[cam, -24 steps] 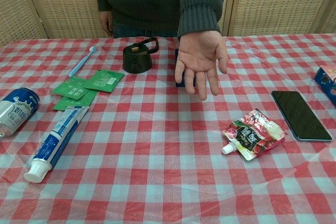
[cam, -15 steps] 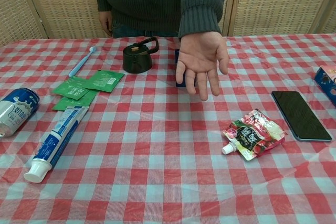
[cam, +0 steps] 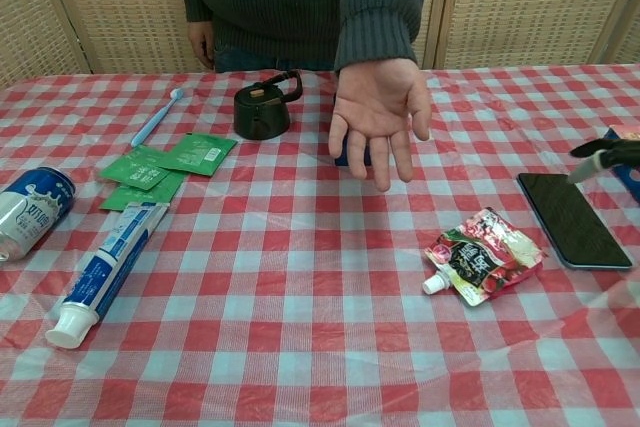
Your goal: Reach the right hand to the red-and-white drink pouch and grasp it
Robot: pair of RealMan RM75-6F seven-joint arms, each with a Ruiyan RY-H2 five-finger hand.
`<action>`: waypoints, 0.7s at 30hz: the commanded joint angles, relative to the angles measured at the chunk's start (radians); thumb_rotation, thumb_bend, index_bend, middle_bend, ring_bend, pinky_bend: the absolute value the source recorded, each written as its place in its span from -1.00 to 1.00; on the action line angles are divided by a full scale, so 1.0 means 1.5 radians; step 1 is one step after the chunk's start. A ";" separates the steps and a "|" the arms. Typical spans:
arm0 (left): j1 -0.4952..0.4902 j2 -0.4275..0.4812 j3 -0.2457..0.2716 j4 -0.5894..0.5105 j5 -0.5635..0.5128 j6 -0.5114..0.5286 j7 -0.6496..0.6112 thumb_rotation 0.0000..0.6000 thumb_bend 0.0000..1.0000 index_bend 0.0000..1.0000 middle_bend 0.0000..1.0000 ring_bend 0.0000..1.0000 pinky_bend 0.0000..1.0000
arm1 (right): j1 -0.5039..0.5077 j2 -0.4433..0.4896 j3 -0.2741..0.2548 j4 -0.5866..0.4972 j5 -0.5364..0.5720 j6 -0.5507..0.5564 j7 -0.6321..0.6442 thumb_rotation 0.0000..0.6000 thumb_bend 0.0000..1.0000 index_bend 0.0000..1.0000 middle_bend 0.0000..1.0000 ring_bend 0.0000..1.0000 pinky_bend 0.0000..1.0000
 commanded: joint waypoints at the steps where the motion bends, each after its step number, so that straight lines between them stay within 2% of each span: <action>1: -0.005 -0.001 -0.004 0.003 -0.011 -0.010 0.003 1.00 -1.00 -1.00 -1.00 -1.00 -1.00 | 0.065 -0.049 0.014 0.029 0.005 -0.079 0.012 1.00 -1.00 -0.61 -0.81 -0.98 -1.00; 6: -0.012 -0.003 -0.010 0.009 -0.030 -0.027 0.001 1.00 -1.00 -1.00 -1.00 -1.00 -1.00 | 0.109 -0.106 0.031 0.061 0.035 -0.136 -0.022 1.00 -1.00 -0.64 -0.81 -0.98 -1.00; 14: -0.016 0.001 -0.015 0.012 -0.042 -0.036 -0.008 1.00 -1.00 -1.00 -1.00 -1.00 -1.00 | 0.139 -0.167 0.051 0.116 0.089 -0.166 -0.071 1.00 -0.99 -0.63 -0.79 -0.93 -0.98; 16: -0.016 0.001 -0.016 0.012 -0.043 -0.036 -0.011 1.00 -1.00 -1.00 -1.00 -1.00 -1.00 | 0.145 -0.174 0.052 0.124 0.103 -0.176 -0.086 1.00 -0.91 -0.55 -0.61 -0.74 -0.80; 18: -0.015 0.001 -0.016 0.014 -0.042 -0.035 -0.013 1.00 -1.00 -1.00 -1.00 -1.00 -1.00 | 0.150 -0.183 0.056 0.132 0.118 -0.178 -0.107 1.00 -0.75 -0.26 -0.22 -0.31 -0.32; 20: -0.014 0.000 -0.014 0.015 -0.042 -0.034 -0.015 1.00 -1.00 -1.00 -1.00 -1.00 -1.00 | 0.150 -0.191 0.060 0.137 0.128 -0.168 -0.125 1.00 -0.62 0.03 0.10 0.04 0.08; 21: -0.014 0.000 -0.014 0.016 -0.041 -0.034 -0.016 1.00 -1.00 -1.00 -1.00 -1.00 -1.00 | 0.149 -0.193 0.061 0.138 0.131 -0.164 -0.130 1.00 -0.58 0.13 0.20 0.13 0.18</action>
